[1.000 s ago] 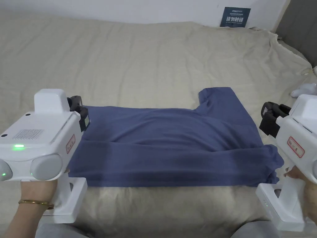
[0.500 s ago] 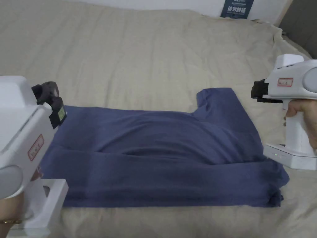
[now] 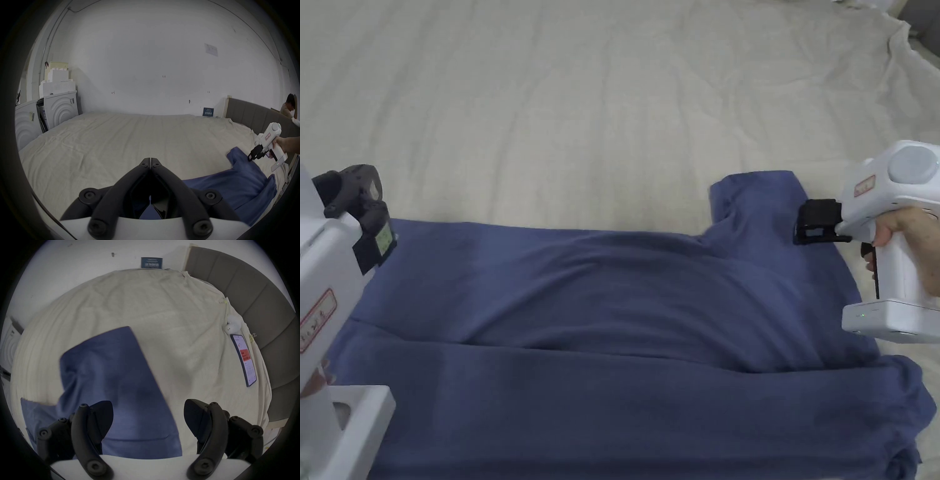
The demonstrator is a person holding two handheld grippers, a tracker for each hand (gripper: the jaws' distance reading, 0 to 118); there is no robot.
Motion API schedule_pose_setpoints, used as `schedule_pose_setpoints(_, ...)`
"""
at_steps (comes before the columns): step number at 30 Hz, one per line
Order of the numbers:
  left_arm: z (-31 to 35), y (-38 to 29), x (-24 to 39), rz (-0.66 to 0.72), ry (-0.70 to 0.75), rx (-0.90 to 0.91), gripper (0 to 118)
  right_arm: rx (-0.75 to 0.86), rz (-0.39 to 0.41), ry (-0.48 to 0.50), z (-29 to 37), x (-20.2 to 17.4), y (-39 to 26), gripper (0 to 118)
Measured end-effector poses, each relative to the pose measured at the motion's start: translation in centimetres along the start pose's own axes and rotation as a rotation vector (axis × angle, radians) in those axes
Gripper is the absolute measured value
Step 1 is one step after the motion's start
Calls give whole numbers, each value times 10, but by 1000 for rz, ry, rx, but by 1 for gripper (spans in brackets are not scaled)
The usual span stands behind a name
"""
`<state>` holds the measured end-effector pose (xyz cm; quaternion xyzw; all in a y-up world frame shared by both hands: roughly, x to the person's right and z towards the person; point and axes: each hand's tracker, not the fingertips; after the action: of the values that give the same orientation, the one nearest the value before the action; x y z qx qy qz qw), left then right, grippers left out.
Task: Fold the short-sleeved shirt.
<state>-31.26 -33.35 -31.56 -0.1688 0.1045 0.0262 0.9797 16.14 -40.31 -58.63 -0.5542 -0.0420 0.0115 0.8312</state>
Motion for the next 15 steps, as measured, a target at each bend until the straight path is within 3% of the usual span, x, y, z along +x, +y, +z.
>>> schedule_pose_setpoints(2, -6, -3, 3, -2, -5, -19, 0, -22, -25, 4, -10, 7, -1, 83)
schedule_pose_setpoints(4, -13, -8, 7, -24, 1, -37, 0, -57, -56, 15, -15, 11, -3, 57)
schedule_pose_setpoints(6, -24, -12, 9, -41, 9, -81, 0, -45, -58, 29, -14, 11, -5, 47)
schedule_pose_setpoints(8, -33, -16, 9, -29, 7, -108, 0, -40, -11, 26, -10, 8, -3, 6)
schedule_pose_setpoints(9, -38, -17, 9, -16, 5, -126, 0, -30, 26, 4, -6, 6, -1, 2)
schedule_pose_setpoints(12, -49, -14, 6, 21, 7, -161, 0, -26, 35, 6, -1, 4, -1, 2)
schedule_pose_setpoints(15, -64, -3, 1, 57, 12, -228, 8, -19, 44, 5, 4, 6, 0, 2)
